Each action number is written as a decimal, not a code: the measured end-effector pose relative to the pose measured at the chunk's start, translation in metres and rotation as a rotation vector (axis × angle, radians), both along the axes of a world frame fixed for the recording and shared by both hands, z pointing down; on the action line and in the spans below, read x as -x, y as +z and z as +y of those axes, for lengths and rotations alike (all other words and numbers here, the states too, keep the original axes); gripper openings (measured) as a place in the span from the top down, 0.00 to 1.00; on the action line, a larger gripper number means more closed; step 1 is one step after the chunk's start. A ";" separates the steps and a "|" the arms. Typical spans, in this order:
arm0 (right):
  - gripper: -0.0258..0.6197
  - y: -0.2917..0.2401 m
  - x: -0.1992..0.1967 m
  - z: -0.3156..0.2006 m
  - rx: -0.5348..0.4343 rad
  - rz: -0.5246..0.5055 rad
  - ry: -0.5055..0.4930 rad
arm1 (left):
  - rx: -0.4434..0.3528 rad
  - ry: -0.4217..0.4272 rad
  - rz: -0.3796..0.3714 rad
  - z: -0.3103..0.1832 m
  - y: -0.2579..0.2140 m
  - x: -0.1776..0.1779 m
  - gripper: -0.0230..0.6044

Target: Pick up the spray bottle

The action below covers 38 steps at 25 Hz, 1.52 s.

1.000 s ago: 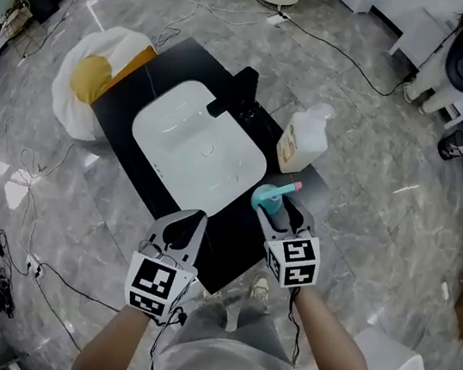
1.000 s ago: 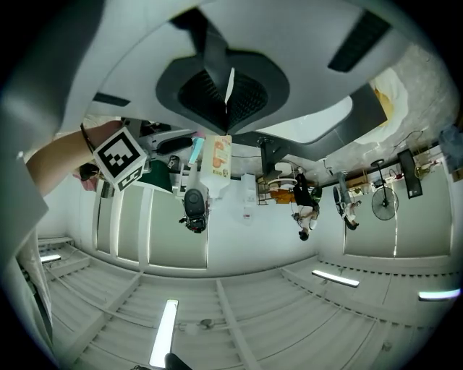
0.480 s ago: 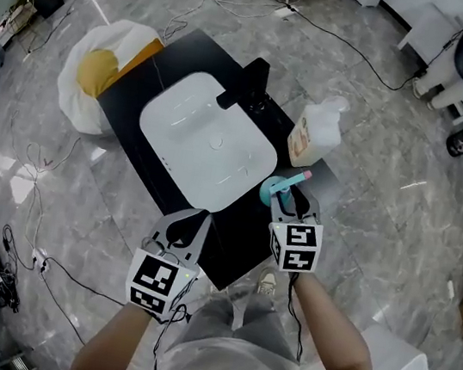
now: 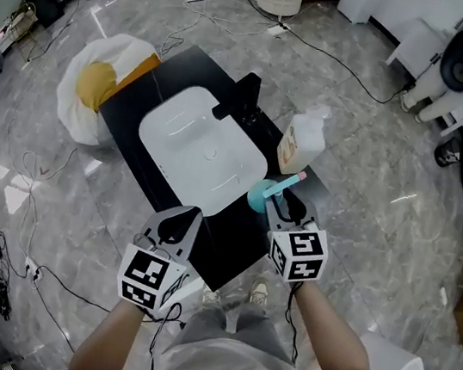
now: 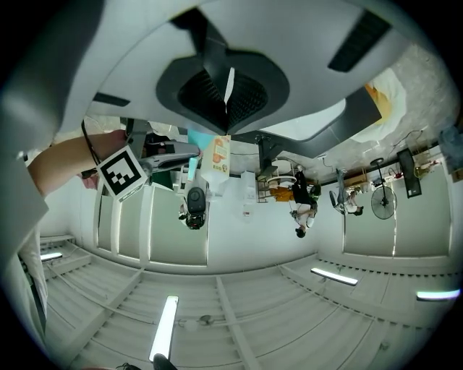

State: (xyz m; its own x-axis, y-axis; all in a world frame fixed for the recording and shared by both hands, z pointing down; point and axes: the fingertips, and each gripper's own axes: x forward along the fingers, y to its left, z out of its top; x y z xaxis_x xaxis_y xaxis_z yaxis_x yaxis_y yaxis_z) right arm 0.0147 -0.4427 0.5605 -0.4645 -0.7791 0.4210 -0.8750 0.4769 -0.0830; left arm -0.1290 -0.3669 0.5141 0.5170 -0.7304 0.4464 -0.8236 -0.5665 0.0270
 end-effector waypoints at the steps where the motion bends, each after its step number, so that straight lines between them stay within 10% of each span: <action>1: 0.72 -0.012 0.000 0.003 -0.005 -0.024 -0.007 | -0.015 -0.005 0.003 0.000 -0.007 0.001 0.93; 19: 0.72 -0.240 0.006 0.091 -0.329 -0.032 -0.165 | -0.297 -0.076 0.115 0.009 -0.162 0.035 0.93; 38: 0.72 -0.272 0.002 0.163 -0.307 -0.044 -0.240 | -0.400 -0.050 0.086 0.077 -0.209 0.025 0.93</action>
State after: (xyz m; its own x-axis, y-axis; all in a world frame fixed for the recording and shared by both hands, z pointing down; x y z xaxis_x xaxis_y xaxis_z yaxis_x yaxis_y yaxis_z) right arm 0.0125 -0.2793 0.2884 -0.6617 -0.7324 0.1607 -0.7340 0.6764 0.0602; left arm -0.1543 -0.2897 0.3051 0.4995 -0.8627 0.0787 -0.8547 -0.5056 -0.1177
